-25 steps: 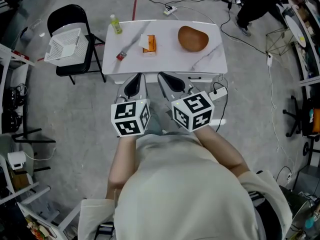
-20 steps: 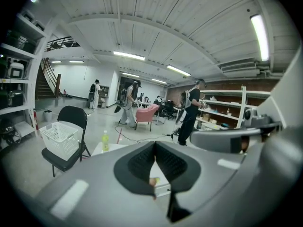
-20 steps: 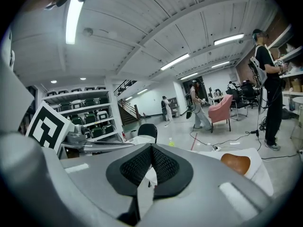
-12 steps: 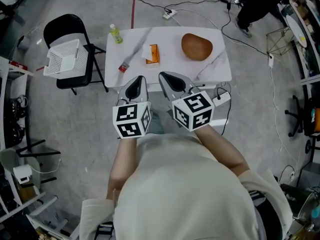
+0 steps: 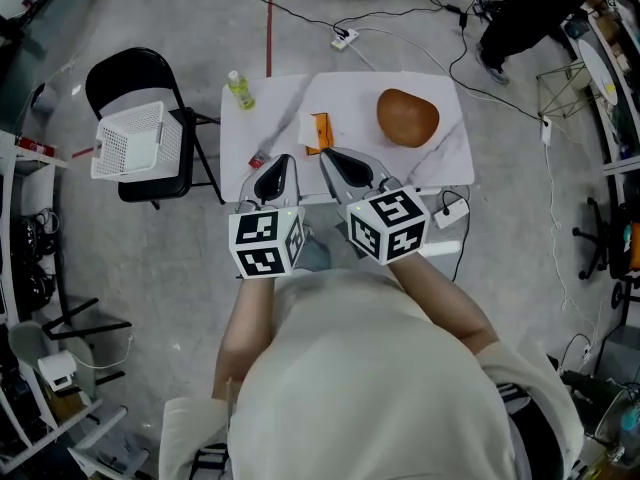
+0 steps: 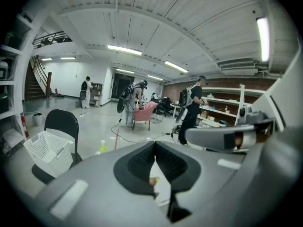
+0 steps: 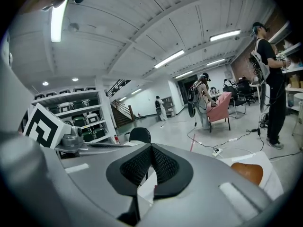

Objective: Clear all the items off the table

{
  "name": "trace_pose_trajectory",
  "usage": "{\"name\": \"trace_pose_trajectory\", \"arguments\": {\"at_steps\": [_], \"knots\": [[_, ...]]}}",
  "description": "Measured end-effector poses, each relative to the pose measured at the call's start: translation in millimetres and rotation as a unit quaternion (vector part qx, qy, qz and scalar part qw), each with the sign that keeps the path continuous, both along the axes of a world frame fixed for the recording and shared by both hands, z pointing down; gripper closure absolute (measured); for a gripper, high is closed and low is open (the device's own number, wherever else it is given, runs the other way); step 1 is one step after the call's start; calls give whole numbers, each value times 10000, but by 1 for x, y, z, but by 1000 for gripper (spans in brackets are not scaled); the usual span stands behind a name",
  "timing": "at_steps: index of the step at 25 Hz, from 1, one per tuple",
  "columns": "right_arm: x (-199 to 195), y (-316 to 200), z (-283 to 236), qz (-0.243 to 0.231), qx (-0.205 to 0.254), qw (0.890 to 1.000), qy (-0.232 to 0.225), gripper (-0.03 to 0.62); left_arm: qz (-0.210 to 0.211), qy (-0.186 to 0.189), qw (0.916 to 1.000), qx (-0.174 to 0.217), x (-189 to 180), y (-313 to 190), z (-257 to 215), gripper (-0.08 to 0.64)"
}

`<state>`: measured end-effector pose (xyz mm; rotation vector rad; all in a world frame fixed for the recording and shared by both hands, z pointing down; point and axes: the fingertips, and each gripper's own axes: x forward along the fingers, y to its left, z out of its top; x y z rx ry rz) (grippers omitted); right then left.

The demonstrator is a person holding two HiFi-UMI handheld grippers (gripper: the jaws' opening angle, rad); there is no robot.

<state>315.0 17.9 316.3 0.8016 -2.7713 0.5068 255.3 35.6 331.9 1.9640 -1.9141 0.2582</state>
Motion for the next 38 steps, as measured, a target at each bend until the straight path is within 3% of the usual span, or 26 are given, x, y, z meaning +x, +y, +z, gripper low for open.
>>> {"name": "trace_pose_trajectory", "arguments": {"at_steps": [18, 31, 38], "knots": [[-67, -88, 25, 389, -281, 9986, 218, 597, 246, 63, 9992, -303, -77, -84, 25, 551], [-96, -131, 68, 643, -481, 9947, 634, 595, 453, 216, 9966, -648, -117, -121, 73, 551], [-100, -144, 101, 691, -658, 9908, 961, 595, 356, 250, 9954, -854, -134, -132, 100, 551]]}}
